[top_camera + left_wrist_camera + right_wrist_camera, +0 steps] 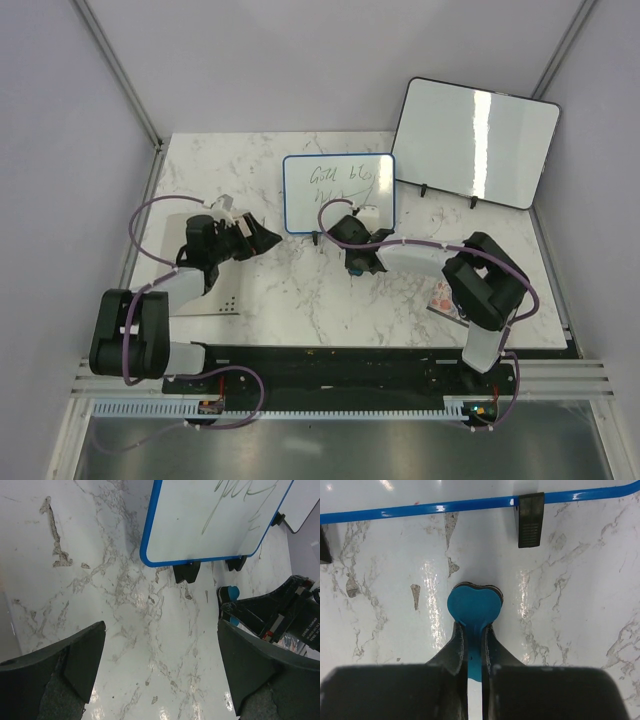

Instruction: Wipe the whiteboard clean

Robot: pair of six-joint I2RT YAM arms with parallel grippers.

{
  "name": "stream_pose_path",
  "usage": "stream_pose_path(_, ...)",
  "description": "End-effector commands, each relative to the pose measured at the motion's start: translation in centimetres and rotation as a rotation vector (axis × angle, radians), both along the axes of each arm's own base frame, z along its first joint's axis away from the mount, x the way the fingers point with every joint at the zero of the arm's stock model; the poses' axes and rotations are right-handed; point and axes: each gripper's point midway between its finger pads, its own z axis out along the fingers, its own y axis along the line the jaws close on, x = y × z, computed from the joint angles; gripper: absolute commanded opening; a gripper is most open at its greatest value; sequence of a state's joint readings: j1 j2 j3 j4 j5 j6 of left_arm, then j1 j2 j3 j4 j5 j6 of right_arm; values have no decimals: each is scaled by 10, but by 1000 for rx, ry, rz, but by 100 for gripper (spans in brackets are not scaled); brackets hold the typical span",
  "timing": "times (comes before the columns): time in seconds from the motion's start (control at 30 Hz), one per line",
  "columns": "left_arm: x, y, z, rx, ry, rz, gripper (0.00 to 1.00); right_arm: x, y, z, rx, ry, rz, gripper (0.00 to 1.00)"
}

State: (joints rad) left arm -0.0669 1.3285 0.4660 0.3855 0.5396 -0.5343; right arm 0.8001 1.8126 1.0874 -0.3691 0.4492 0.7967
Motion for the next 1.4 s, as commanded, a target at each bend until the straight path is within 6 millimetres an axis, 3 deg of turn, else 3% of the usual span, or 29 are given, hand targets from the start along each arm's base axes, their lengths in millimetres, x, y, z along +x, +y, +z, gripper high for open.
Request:
stream_pose_path(0.0,28,-8,26,-36,-130,-46,99,7,-1,29,9,-69,29,0)
stream_pose_path(0.1,46,-16,31,-75,-162,-81,98,14,-2,59,13,-134,65,0)
stream_pose_path(0.13,52,-18,21,-85,-143,-88,97,17,-2,67,20,-155,71,0)
stream_pose_path(0.17,62,-22,33,-105,-197,-106,97,21,-2,76,20,-173,86,0)
stream_pose_path(0.2,67,-24,33,-127,-195,-108,96,24,-1,88,44,-196,91,0)
stream_pose_path(0.23,73,-25,23,-135,-175,-109,95,27,4,95,71,-205,110,0)
stream_pose_path(0.43,124,-35,45,-187,-263,-149,93,67,2,142,139,-293,128,0)
stream_pose_path(0.5,139,-37,36,-199,-240,-150,93,78,3,146,142,-300,140,0)
stream_pose_path(0.53,151,-41,51,-209,-278,-179,93,89,1,156,152,-324,132,0)
stream_pose_path(0.6,163,-47,43,-243,-265,-213,93,102,2,157,136,-341,148,0)
stream_pose_path(0.63,170,-51,57,-260,-304,-251,93,108,2,161,133,-360,150,0)
stream_pose_path(0.7,177,-56,52,-300,-291,-273,93,122,5,167,131,-397,149,0)
stream_pose_path(0.77,183,-62,63,-314,-331,-316,93,133,6,165,124,-415,147,0)
stream_pose_path(0.83,184,-66,62,-317,-337,-344,87,145,11,171,139,-443,148,0)
stream_pose_path(0.87,184,-68,61,-316,-341,-352,84,151,12,159,127,-425,147,0)
stream_pose_path(0.93,183,-69,56,-323,-335,-360,76,160,17,158,130,-429,146,0)
stream_pose_path(0.97,183,-70,56,-333,-339,-362,70,164,17,147,113,-415,147,0)
stream_pose_path(1.17,177,-76,48,-378,-327,-409,45,180,10,140,69,-457,123,0)
stream_pose_path(1.27,173,-78,48,-400,-329,-422,2,184,-2,141,30,-502,95,0)
stream_pose_path(1.3,170,-78,46,-403,-325,-426,2,189,-1,149,40,-543,83,0)
stream_pose_path(1.37,168,-78,45,-403,-325,-425,2,188,-4,140,27,-559,85,0)
